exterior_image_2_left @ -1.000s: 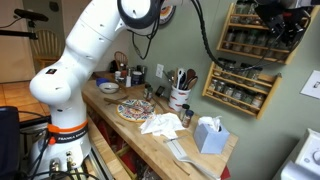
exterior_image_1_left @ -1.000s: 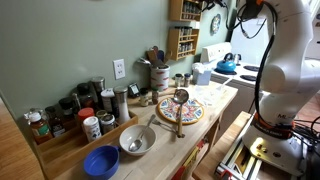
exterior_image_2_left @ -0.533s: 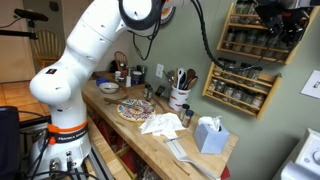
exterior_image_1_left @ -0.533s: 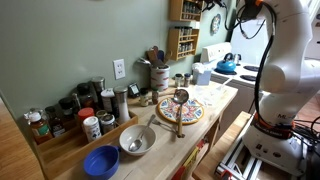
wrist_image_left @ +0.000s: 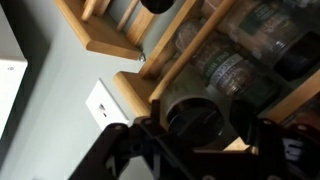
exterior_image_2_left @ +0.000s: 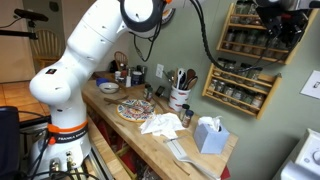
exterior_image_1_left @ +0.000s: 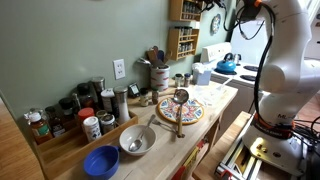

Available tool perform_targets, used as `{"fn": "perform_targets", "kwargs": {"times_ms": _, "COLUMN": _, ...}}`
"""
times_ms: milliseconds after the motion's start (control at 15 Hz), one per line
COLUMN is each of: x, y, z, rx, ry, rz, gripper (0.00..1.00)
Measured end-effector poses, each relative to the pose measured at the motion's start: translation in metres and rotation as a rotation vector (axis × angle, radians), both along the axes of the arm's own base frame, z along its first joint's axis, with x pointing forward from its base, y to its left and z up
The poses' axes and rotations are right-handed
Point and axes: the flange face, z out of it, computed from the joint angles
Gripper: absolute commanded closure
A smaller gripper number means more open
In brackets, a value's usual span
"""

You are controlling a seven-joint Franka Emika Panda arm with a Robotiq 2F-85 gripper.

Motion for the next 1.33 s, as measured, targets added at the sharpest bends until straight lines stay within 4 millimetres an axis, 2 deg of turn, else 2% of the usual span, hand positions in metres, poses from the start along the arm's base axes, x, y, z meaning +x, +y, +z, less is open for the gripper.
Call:
{"fn": "perform_targets", "kwargs": {"times_ms": 267, "x": 0.0012, "y": -0.002, "z": -0.0016, "rx": 0.012, "ry": -0.007, "rz": -0.012, "gripper": 0.32}}
{"fn": "perform_targets", "kwargs": {"times_ms": 400, "x": 0.0014, "y": -0.0035, "z": -0.0019, "rx": 0.014, "ry": -0.015, "rz": -0.021, "gripper": 0.29}}
{"fn": "perform_targets", "kwargs": {"times_ms": 800, "x": 0.0016, "y": -0.0077, "z": -0.0039, "rx": 0.023, "ry": -0.027, "rz": -0.046, "gripper": 0.33}}
{"fn": "perform_targets", "kwargs": {"times_ms": 1000, "x": 0.0013, "y": -0.0081, "z": -0.0039, "rx": 0.031, "ry": -0.028, "rz": -0.052, "gripper": 0.52}}
{"fn": "perform_targets", "kwargs": {"times_ms": 1067, "x": 0.0013, "y": -0.008, "z": -0.0038, "rx": 0.034, "ry": -0.029, "rz": -0.054, "gripper": 0.64}}
{"fn": "perform_targets", "kwargs": {"times_ms": 1133, "x": 0.0013, "y": -0.0067, "z": -0.0021, "rx": 0.038, "ry": -0.032, "rz": -0.055, "gripper": 0.69}}
{"fn": "perform_targets", "kwargs": {"times_ms": 1333, "x": 0.001, "y": -0.0057, "z": -0.0004, "rx": 0.04, "ry": -0.033, "rz": -0.055, "gripper": 0.69}}
